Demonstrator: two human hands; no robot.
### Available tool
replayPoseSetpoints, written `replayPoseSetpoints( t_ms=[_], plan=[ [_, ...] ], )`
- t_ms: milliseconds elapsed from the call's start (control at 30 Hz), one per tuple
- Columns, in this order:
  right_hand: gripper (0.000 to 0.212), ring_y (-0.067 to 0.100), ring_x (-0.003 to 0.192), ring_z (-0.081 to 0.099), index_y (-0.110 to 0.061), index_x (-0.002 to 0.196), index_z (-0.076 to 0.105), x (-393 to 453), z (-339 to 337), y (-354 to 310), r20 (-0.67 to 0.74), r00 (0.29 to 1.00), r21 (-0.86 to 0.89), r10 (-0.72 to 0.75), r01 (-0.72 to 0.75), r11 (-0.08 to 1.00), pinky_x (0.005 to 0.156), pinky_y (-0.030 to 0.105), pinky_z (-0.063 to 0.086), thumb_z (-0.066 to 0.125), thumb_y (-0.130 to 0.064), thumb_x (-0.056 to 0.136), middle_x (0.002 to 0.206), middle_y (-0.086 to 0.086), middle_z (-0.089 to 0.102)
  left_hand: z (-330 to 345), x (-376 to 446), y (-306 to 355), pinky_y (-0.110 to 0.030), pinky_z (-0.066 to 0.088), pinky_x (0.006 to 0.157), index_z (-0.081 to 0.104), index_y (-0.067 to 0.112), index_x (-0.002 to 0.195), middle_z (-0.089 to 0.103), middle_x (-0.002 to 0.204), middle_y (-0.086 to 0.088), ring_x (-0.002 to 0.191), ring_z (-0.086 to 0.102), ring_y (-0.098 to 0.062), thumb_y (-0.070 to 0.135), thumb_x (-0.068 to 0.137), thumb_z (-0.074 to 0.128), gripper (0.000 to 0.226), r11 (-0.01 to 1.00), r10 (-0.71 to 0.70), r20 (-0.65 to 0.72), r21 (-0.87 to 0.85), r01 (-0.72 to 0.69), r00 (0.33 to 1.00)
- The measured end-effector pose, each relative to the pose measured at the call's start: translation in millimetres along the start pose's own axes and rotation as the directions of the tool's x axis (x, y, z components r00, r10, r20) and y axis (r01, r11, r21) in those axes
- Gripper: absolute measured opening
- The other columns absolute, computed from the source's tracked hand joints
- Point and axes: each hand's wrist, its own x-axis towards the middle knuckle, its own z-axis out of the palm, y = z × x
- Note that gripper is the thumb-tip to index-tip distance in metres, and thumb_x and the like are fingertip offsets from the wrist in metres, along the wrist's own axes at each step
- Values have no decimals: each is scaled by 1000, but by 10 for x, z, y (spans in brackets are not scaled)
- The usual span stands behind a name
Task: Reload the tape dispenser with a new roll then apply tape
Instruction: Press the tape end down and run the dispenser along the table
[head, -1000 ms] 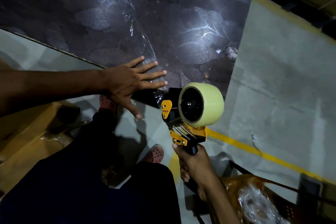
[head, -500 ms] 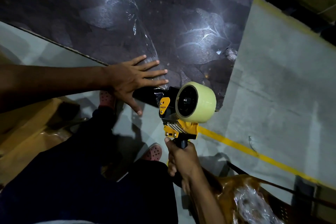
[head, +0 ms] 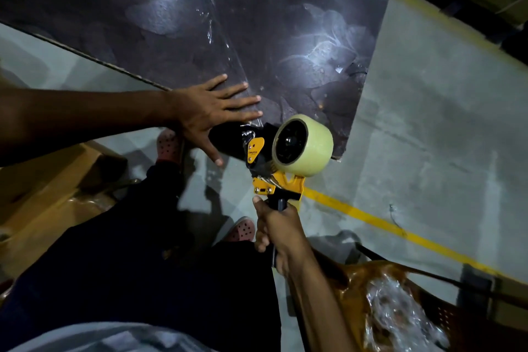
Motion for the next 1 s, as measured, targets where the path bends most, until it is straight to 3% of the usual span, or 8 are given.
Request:
replayPoseSetpoints(
  t_ms=[267,500,600,667,733,900,1000],
  plan=[
    [43,16,27,27,-14,68,43,-1,31,56,-29,999,-19,-24,23,1000,43,27,27,65,-19,104,37,-3,33,-68,-29,75,-66,0,130,-20,39,164,-19,177,2,164,-14,-35,110,60,34,137,1000,-25,42,-3,25,999],
    [39,19,28,33,-15,70,46,100,-90,210,-55,986,-243,-156,138,960,41,25,28,69,-24,101,40,0,36,-105,-27,97,-66,-3,130,-23,42,162,-22,176,4,163,-18,-34,110,61,40,138,999,-40,74,-13,41,996],
    [40,17,33,43,-18,67,50,136,-177,555,-69,991,-343,-116,86,935,44,26,36,71,-30,99,45,0,44,-88,-18,80,-65,-4,130,-21,41,163,-21,177,3,164,-17,-34,108,62,44,138,999,-39,65,-1,39,997],
    [42,19,37,47,-18,65,50,120,-217,798,-103,993,-289,-49,17,957,48,30,40,72,-29,98,45,-2,46,-54,0,72,-65,-6,130,-21,41,164,-20,177,3,163,-18,-34,109,61,42,138,999,-36,47,-3,36,998],
    [45,17,30,40,-15,66,45,106,-224,864,-87,996,-157,6,-20,987,40,24,34,70,-26,101,40,-1,40,-42,-9,64,-65,-6,129,-20,41,164,-19,177,2,164,-17,-34,110,60,38,138,999,-42,29,-5,42,999],
    [45,15,29,31,-15,69,40,-24,-176,643,12,999,-17,-36,36,999,38,23,29,69,-25,102,42,-1,32,-20,-8,89,-65,-6,129,-25,41,162,-22,176,2,162,-20,-34,113,55,28,139,999,-37,18,-6,37,999],
    [40,17,33,30,-15,73,46,-94,-149,567,68,996,91,-57,51,995,40,24,29,72,-28,100,50,3,28,-11,-11,122,-66,-5,128,-26,41,161,-21,176,0,162,-20,-34,114,54,22,139,999,-45,0,-1,45,999]
  ],
)
